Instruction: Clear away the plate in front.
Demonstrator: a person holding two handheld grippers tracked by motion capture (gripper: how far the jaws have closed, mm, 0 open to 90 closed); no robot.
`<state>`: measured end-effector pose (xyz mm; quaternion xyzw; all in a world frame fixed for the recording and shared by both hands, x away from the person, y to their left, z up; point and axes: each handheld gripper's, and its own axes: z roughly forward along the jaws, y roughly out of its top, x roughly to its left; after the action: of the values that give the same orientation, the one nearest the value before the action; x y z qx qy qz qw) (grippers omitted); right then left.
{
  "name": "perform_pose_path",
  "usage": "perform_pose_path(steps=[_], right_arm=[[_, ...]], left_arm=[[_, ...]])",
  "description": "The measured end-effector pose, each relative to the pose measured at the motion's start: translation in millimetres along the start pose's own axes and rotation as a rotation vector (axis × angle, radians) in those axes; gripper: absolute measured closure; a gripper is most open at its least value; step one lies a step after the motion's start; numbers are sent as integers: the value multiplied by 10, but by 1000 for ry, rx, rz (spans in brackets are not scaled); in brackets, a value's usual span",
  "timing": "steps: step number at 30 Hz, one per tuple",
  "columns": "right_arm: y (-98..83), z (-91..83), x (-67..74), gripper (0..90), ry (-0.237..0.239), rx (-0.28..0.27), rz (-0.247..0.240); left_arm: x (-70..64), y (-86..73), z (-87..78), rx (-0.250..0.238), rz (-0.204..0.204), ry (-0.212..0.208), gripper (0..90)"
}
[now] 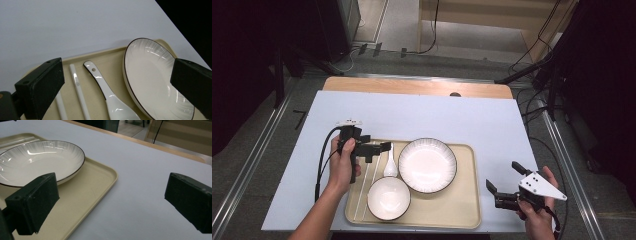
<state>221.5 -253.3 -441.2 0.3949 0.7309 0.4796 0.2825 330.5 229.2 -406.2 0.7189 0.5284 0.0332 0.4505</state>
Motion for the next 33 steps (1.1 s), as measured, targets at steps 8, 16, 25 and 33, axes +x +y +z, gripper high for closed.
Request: perform_pose_path(steps=[8, 16, 25, 33], right_arm=[[0, -2, 3, 0, -2, 1, 0], [1, 2, 14, 0, -2, 5, 1], [1, 2, 17, 0, -4, 6, 0], [1, 3, 19, 0, -5, 7, -2]], left_arm=[[70, -100, -207, -48, 15, 38, 0], [152, -215, -399, -98, 18, 60, 0], [237, -347, -598, -137, 13, 88, 0], [304, -461, -725, -167, 11, 106, 0]])
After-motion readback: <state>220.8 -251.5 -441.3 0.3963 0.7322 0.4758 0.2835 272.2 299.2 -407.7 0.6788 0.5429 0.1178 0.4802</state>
